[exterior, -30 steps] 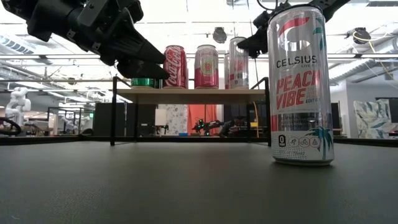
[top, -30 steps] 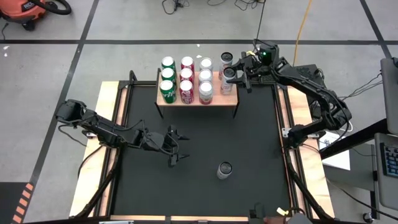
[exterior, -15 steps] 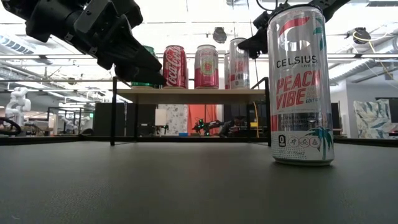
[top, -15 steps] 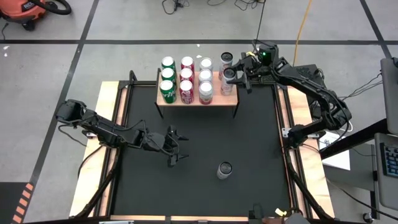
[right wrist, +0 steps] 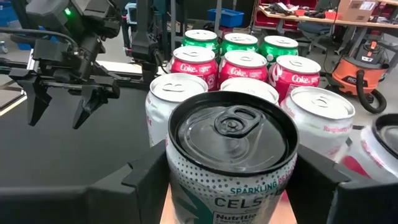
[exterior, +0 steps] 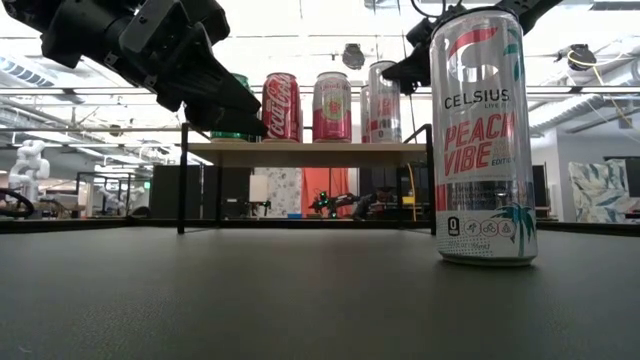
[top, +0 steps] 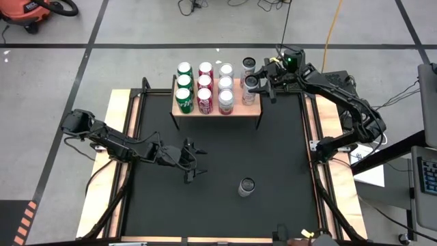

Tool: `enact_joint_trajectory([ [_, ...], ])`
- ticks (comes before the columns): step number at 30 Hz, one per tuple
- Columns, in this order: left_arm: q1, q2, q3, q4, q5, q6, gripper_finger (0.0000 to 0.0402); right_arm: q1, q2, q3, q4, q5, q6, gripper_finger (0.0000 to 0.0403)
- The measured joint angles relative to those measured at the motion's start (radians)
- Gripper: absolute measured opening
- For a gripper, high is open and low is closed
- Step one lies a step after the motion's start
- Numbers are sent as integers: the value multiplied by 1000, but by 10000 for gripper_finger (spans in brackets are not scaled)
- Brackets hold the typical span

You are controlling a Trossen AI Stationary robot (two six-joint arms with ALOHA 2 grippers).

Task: Place canned beverage on shelf
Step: Put the top white soda can on the shelf aligned with the other white soda can

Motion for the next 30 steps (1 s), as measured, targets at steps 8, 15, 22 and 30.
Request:
enact_joint_trajectory([
  [8, 0, 0, 0, 0, 0, -2, 358, 3, 10, 0, 0, 27, 14, 235],
  [15, 0, 0, 0, 1, 0, -2, 358, 11, 41, 3, 16, 19, 31, 238],
  [22, 0, 0, 0, 0, 0, -2, 358, 11, 44, 4, 16, 20, 32, 253],
  [30, 0, 0, 0, 0, 0, -2, 358, 11, 35, 2, 8, 25, 45, 269],
])
